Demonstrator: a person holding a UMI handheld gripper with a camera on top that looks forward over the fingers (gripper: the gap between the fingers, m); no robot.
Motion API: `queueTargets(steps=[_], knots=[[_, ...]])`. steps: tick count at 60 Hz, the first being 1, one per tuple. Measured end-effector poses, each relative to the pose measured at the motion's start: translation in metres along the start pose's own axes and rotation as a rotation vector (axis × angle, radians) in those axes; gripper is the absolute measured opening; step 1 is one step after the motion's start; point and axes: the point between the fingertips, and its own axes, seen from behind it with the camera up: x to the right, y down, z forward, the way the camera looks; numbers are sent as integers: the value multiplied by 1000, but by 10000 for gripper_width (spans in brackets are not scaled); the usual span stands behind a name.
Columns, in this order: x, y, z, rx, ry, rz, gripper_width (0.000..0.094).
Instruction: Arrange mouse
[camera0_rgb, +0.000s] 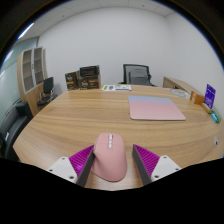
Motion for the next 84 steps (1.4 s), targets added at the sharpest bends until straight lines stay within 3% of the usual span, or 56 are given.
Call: queueTargets(steps=[4, 7, 19, 25, 28, 40, 44, 48, 53, 65, 78, 84], knots=[[5, -3, 7, -5, 4, 8, 722], [8, -3, 11, -15, 1, 17, 590], [14, -4, 15, -31, 10, 44, 460], [13, -7, 16, -53, -5, 48, 449], [2, -13, 13, -83, -61, 71, 448], [27, -179, 1, 147, -83, -3, 450], [56, -227, 14, 209, -52, -8, 449], [97, -249, 38, 215, 18, -32, 448], [148, -242, 76, 154, 81, -23, 446], [211, -159, 150, -71, 148, 68, 447], [198, -126, 178, -137, 109, -6, 449], [198, -127, 179, -117, 116, -19, 451]])
